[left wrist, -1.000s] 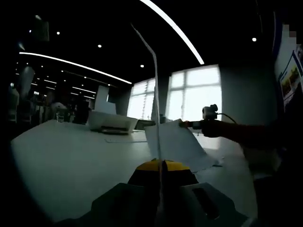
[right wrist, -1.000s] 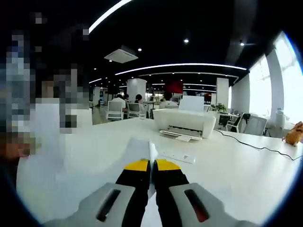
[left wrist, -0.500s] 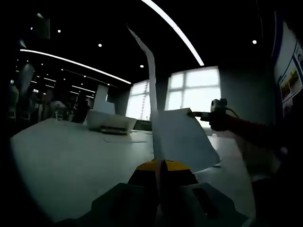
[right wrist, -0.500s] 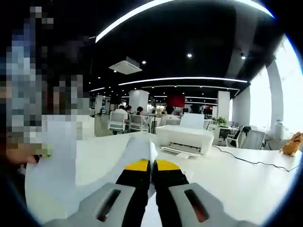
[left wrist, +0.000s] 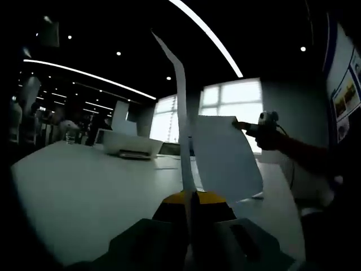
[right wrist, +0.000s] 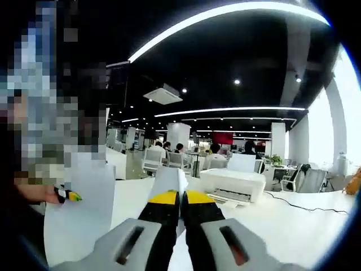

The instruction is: Organize the stack of printing papers by aligning and flattening the scattered papers on the table

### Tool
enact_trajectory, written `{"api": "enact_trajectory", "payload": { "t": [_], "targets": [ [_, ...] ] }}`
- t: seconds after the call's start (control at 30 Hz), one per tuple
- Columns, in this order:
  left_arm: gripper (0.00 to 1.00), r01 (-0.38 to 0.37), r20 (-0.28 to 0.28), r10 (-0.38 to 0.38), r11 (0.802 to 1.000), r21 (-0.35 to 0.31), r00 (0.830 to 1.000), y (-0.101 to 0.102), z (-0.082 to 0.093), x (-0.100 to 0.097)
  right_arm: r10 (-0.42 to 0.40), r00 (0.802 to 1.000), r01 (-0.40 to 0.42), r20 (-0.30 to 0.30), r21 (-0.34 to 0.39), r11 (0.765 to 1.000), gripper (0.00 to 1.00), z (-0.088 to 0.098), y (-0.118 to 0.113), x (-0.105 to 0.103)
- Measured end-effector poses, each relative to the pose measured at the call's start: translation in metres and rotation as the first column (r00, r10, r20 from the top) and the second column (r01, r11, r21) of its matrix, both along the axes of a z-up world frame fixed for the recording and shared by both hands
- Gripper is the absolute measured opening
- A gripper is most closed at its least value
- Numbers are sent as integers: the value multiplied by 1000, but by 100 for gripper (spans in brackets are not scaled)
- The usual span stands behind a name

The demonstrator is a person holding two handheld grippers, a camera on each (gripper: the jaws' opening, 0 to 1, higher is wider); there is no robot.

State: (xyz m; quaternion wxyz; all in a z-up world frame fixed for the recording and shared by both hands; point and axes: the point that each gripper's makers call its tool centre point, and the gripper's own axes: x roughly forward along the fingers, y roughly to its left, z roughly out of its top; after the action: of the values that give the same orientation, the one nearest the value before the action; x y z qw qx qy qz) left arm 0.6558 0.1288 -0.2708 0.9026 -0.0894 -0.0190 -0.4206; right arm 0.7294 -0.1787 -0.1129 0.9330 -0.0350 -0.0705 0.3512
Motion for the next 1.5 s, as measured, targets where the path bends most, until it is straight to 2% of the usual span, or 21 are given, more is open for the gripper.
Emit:
{"api": "enact_trajectory", "payload": {
  "t": [0.1,0.3,0.5,0.63,0.93,1.27,1.5],
  "targets": [
    [6,2,0,-2,1000,-1,1000,0,0,-1,61,997,-62,53,6,998,0,11,8,-15],
    [6,3,0,-3,1000,-1,1000,-1,1,-2,142,982,-145,121,18,989,0,27,20,-34],
    [6,7,2,-7,1000,0,1000,-2,0,-2,154,980,-153,123,-11,988,0,24,29,-33],
    [6,9,2,-9,1000,-2,1000,-2,0,-2,186,974,-186,126,-11,982,0,23,36,-36],
    [6,14,2,-14,1000,-10,1000,-1,1,-1,317,931,-317,182,-32,948,0,31,69,-58],
    [6,18,5,-18,1000,-17,1000,-1,2,-1,365,911,-365,192,-37,930,0,38,84,-64],
    [6,20,5,-20,1000,-17,1000,-1,2,-1,457,861,-468,221,-7,884,0,51,90,-86]
  ]
}}
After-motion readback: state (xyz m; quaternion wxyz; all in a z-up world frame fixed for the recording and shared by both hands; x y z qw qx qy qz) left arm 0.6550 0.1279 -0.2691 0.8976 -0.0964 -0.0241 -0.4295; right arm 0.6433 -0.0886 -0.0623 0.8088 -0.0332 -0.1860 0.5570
